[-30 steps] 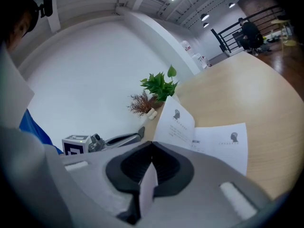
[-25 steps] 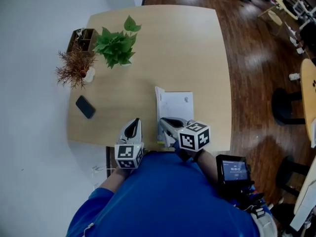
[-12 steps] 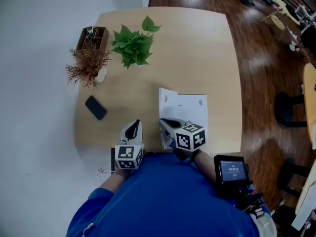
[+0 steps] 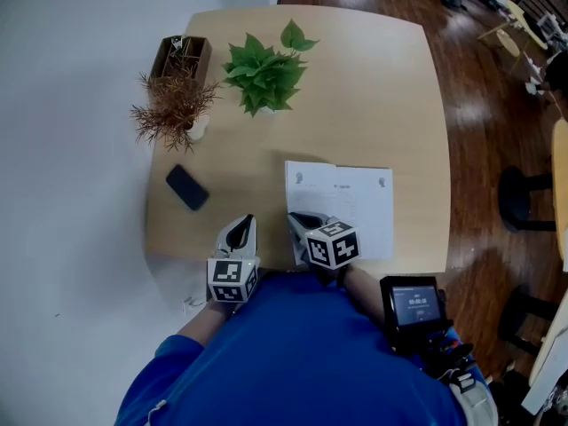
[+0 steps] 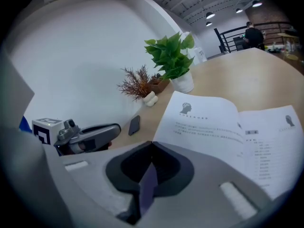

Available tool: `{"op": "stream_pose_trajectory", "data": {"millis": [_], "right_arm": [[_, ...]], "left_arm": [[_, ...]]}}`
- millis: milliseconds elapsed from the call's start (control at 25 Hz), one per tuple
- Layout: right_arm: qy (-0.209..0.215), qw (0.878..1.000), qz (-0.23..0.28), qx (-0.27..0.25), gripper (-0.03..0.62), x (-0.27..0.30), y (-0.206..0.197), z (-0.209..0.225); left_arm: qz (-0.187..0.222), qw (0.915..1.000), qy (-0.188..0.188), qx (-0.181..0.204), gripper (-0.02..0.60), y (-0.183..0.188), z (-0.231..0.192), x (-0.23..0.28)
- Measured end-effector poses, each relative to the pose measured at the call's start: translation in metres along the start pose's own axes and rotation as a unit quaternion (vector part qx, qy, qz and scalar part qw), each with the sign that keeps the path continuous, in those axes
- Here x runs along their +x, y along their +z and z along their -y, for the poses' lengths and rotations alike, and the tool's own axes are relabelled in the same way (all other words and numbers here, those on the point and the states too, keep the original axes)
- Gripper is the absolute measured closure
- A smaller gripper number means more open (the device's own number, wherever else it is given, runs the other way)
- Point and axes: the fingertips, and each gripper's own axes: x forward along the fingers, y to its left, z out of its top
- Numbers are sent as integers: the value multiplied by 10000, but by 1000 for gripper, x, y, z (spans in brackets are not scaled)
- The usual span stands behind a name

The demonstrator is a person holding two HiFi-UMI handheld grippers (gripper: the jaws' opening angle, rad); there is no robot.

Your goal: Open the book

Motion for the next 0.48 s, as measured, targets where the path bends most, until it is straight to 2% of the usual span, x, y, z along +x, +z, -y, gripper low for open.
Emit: {"op": "stream_pose_trajectory", "data": {"millis": [480], "right_arm": [[-434,9978,-490,141,591,51,-27,11]], "left_arm": [[-212,9997,127,-71,575,-21,-36,-19]]}}
